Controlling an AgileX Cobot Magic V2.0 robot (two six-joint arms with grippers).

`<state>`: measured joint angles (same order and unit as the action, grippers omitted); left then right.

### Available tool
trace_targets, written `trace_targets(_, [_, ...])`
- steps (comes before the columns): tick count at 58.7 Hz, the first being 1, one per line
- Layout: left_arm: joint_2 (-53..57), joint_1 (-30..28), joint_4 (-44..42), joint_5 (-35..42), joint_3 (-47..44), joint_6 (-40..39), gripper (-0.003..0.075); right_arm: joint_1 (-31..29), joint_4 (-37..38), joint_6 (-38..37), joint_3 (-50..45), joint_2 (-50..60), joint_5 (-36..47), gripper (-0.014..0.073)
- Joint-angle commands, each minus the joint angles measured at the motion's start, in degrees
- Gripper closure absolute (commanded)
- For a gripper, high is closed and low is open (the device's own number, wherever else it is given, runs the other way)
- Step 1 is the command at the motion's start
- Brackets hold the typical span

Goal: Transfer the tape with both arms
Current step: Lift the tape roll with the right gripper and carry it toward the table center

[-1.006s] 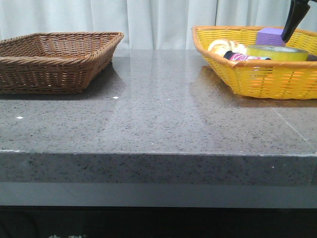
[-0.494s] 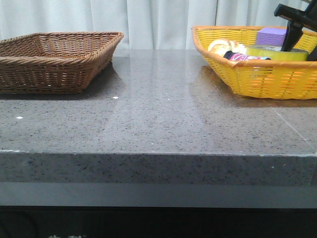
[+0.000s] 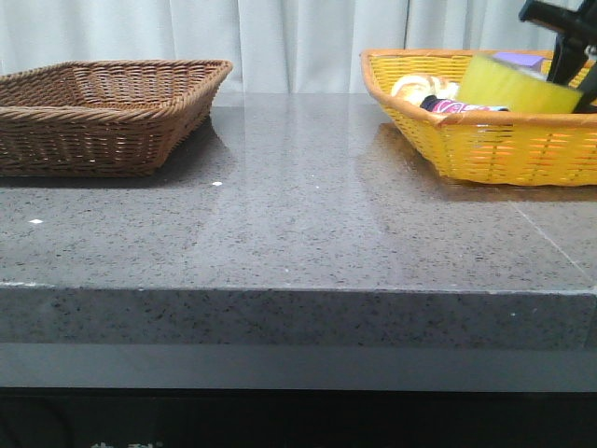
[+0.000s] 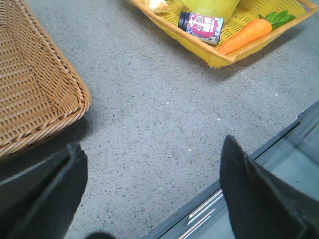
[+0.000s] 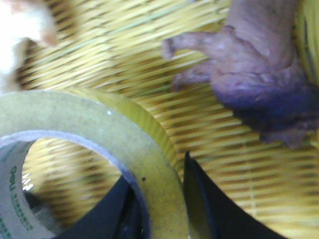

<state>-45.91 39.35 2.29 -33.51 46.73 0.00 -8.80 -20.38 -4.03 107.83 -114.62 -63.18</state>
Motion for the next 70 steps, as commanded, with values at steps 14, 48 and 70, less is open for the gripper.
trace_targets(14, [0.1, 0.4, 0.5, 3.8, 1.9, -0.5, 0.0175, 5.9, 1.2, 7.6, 1.8, 15.8, 0.3, 0.0452])
trace_targets(48, [0.1, 0.4, 0.5, 3.8, 1.9, -0.5, 0.0175, 36.6, 18.4, 8.0, 1.6, 13.3, 0.5, 0.0452])
trace_targets(70, [0.1, 0.4, 0.5, 3.8, 1.9, -0.5, 0.0175, 39.0, 19.5, 8.0, 1.6, 6.3, 3.3, 0.0450])
